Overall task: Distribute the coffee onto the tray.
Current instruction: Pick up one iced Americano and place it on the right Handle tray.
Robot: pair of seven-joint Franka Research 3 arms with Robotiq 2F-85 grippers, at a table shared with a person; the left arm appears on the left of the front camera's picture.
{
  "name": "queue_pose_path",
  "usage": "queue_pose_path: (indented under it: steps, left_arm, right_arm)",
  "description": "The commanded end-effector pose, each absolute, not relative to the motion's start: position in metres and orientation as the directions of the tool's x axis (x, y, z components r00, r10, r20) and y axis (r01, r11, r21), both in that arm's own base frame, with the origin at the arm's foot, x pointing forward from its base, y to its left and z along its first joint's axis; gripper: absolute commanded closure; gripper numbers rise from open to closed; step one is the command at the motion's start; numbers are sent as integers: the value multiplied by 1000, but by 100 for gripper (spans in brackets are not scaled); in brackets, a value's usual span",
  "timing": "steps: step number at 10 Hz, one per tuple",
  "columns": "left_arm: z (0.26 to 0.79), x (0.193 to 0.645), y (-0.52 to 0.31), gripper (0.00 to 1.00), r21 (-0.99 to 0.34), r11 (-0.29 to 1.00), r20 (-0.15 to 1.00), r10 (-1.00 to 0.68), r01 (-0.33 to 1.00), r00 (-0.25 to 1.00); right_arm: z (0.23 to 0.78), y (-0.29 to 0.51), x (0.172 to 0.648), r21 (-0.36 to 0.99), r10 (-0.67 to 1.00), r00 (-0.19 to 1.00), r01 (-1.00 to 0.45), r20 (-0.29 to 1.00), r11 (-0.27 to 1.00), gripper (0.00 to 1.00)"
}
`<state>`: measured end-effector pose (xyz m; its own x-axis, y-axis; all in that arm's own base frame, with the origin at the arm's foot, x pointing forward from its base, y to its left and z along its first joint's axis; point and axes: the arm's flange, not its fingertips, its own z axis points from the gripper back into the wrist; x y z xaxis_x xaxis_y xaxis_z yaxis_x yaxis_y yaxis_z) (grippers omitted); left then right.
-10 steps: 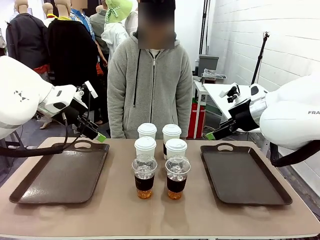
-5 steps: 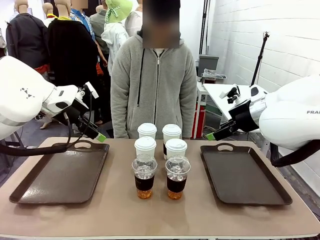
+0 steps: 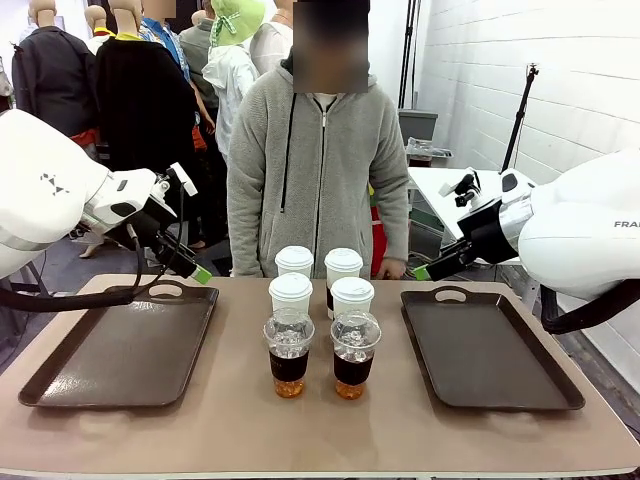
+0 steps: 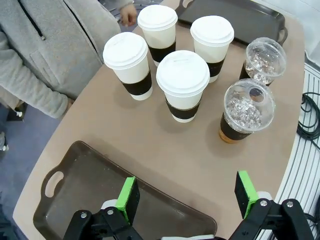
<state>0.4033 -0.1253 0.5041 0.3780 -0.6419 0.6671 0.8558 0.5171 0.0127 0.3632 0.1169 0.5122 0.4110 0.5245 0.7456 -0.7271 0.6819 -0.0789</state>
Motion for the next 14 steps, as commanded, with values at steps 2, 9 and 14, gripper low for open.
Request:
queue_pose_path:
  steps: [2, 9, 14]
  left_arm:
    - [501, 404, -122, 0, 12, 491, 683, -640, 871, 351]
    - [501, 404, -122, 0, 12, 491, 683, -640, 871, 351]
    - [501, 404, -122, 0, 12, 491, 683, -640, 871, 351]
  right_arm:
    - [512, 116, 363, -75, 521, 411, -728, 748, 681, 0]
    - [512, 116, 363, -75, 521, 411, -728, 748, 681, 0]
    - [512, 116, 363, -75, 521, 411, -728, 748, 681, 0]
